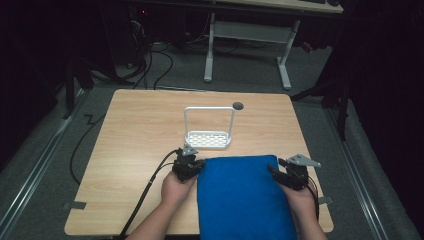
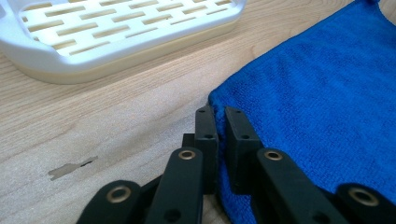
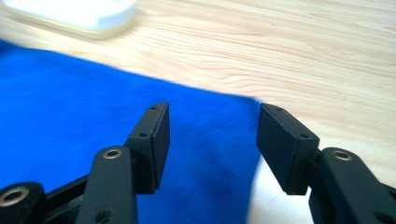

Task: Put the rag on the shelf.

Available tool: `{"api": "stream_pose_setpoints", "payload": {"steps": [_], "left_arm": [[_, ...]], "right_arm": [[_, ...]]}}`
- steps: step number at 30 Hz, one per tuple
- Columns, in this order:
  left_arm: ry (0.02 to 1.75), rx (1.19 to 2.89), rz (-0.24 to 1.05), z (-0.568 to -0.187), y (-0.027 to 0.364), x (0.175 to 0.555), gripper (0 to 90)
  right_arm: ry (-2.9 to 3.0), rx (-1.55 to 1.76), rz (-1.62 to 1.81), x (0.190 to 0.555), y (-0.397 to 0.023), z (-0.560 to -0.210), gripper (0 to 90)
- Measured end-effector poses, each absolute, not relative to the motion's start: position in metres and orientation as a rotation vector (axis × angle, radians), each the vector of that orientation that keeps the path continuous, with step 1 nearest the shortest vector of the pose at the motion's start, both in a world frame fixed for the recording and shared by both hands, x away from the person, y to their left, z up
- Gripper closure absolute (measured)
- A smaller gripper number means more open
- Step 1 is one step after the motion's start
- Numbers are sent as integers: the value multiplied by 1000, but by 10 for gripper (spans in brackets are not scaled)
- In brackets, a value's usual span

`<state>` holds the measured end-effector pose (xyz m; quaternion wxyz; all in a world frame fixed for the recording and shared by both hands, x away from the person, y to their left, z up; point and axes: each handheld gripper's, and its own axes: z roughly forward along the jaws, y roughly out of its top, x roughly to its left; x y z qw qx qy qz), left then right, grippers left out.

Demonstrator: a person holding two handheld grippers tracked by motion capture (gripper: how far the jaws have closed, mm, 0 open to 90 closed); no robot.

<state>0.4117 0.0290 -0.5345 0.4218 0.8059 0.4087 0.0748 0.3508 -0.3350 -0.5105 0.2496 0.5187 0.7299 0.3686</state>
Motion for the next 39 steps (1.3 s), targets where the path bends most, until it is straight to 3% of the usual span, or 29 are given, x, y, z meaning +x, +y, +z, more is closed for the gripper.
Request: {"api": "stream_pose_setpoints", "payload": {"steps": [8,22,39], "left_arm": [[1019,2022,191,-534,29,411,863],[1024,2013,165,-535,31,412,864],[950,1915,192,-523,49,399,880]], "right_arm": [[2024,1520,837,394,-339,-526,525],[2045,1532,857,391,-339,-524,867],[2005,1381,1006,367,-330,-509,883]]}}
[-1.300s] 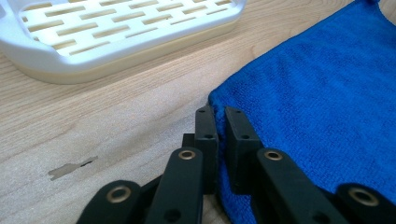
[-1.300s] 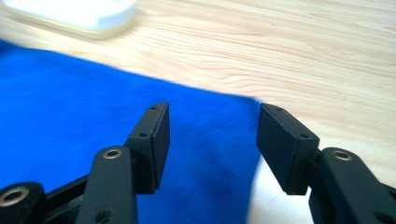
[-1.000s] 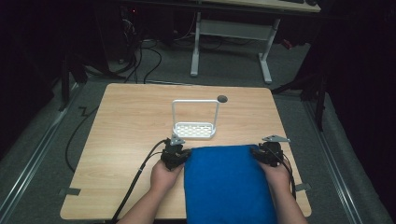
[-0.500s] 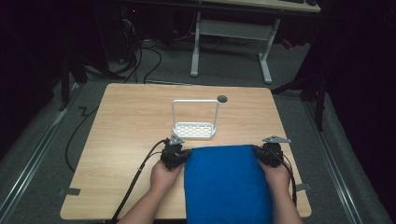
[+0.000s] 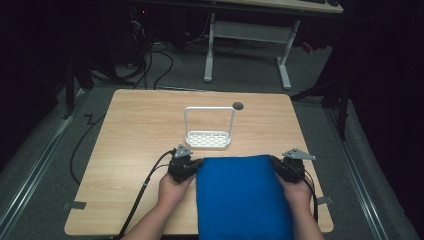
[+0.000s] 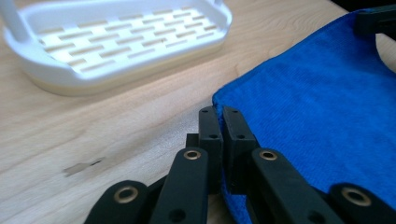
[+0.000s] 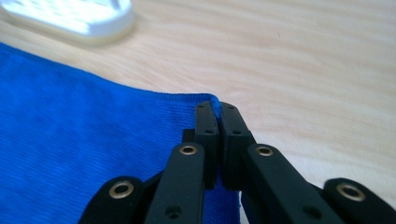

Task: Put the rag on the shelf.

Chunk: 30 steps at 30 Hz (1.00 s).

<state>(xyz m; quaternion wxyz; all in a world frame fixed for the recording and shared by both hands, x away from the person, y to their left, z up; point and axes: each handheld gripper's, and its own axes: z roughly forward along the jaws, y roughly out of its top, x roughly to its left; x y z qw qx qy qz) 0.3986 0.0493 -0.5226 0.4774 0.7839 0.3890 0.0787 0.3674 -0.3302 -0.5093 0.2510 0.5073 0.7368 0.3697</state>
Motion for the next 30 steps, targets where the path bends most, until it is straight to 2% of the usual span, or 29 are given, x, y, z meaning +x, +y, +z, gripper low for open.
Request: {"api": "stream_pose_setpoints", "payload": {"steps": [10,13,17,21,30], "left_arm": [[877,1857,273,-510,89,367,880],[872,1887,328,-509,98,368,880],[951,1821,305,-511,119,373,879],[985,1775,343,-505,134,375,880],[967,1720,420,-484,147,367,880]], "right_arm": [[2019,1262,1123,354,-301,-489,882],[2028,1245,1144,352,-291,-486,882],[2053,1190,1167,349,-274,-481,883],[2067,1133,1179,345,-264,-478,883],[2012,1104,1284,337,-259,-469,883]]}}
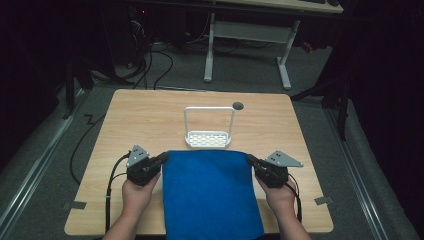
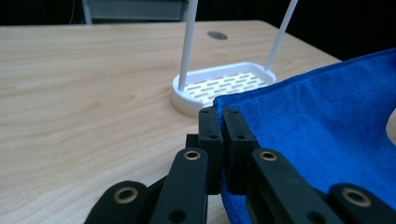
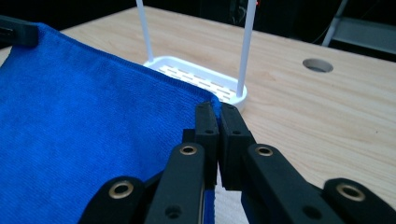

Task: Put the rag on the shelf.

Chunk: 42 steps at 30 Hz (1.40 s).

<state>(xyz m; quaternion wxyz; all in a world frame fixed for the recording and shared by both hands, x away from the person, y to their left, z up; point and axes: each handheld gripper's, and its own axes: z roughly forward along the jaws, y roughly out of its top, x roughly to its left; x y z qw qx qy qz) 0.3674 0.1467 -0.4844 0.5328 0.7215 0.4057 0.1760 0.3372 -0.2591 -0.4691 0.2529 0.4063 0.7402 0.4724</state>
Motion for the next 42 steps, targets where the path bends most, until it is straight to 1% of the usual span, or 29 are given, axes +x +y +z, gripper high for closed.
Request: {"api": "stream_pose_setpoints", "payload": {"steps": [8,19,26,33,42], "left_arm": [[898,1662,475,-461,150,353,880],[824,1587,558,-435,154,334,879],[820,1532,583,-419,153,328,877],[785,1495,633,-400,144,337,877],[741,1476,662,-373,136,359,878]], "right_arm": [[1942,1098,1386,331,-262,-455,884],[1837,1006,1409,313,-255,-435,883],[1731,982,1412,306,-247,-427,883],[1671,963,1409,308,-242,-414,882],[1589,959,1445,321,-245,-382,883]]}}
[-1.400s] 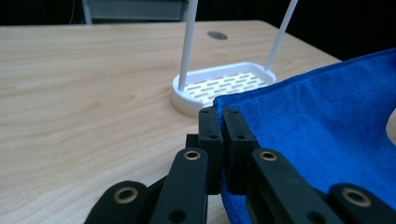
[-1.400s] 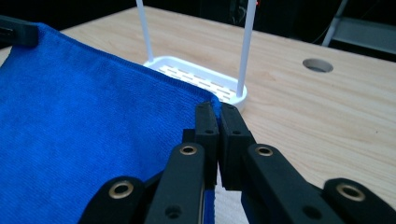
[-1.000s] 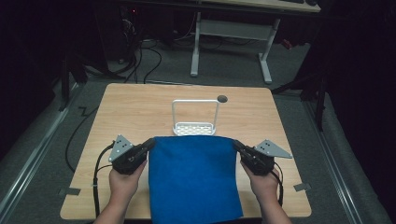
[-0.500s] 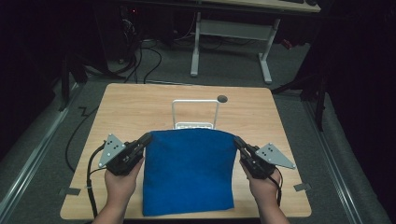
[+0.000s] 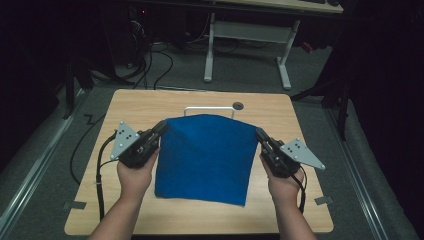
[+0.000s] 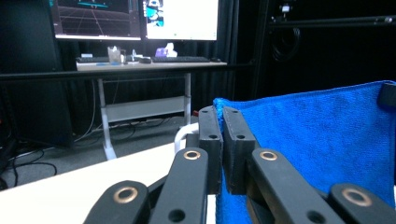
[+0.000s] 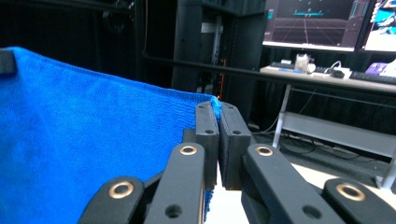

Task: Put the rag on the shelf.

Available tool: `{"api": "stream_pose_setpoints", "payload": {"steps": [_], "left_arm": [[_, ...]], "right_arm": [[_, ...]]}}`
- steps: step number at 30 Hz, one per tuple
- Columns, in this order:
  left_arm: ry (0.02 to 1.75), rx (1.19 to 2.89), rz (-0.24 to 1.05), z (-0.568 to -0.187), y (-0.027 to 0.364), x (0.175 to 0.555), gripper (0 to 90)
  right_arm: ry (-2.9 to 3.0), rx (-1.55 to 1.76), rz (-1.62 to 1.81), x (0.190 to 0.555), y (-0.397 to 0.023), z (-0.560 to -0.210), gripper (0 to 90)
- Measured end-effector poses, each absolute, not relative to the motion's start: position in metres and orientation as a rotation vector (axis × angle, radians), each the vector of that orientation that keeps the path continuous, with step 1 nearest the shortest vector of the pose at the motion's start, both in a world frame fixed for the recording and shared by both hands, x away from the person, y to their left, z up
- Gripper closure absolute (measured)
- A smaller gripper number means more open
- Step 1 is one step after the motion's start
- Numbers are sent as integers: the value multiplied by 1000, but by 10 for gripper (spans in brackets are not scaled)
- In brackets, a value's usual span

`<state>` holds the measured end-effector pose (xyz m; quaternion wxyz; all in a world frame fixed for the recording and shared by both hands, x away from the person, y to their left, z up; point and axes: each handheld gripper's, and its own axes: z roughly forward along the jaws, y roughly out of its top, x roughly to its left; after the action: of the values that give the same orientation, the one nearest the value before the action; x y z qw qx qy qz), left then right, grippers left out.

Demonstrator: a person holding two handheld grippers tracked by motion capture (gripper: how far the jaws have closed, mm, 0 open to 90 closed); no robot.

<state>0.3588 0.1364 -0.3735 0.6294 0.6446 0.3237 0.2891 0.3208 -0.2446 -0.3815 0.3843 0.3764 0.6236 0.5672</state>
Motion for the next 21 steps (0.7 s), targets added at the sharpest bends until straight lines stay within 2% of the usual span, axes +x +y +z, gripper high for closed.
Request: {"api": "stream_pose_setpoints", "payload": {"steps": [10,21], "left_arm": [[725,1438,690,-352,144,375,879],[748,1464,732,-328,156,421,878]], "right_arm": [[1547,929,1476,340,-247,-352,883],[1521,929,1494,377,-246,-321,883]]}}
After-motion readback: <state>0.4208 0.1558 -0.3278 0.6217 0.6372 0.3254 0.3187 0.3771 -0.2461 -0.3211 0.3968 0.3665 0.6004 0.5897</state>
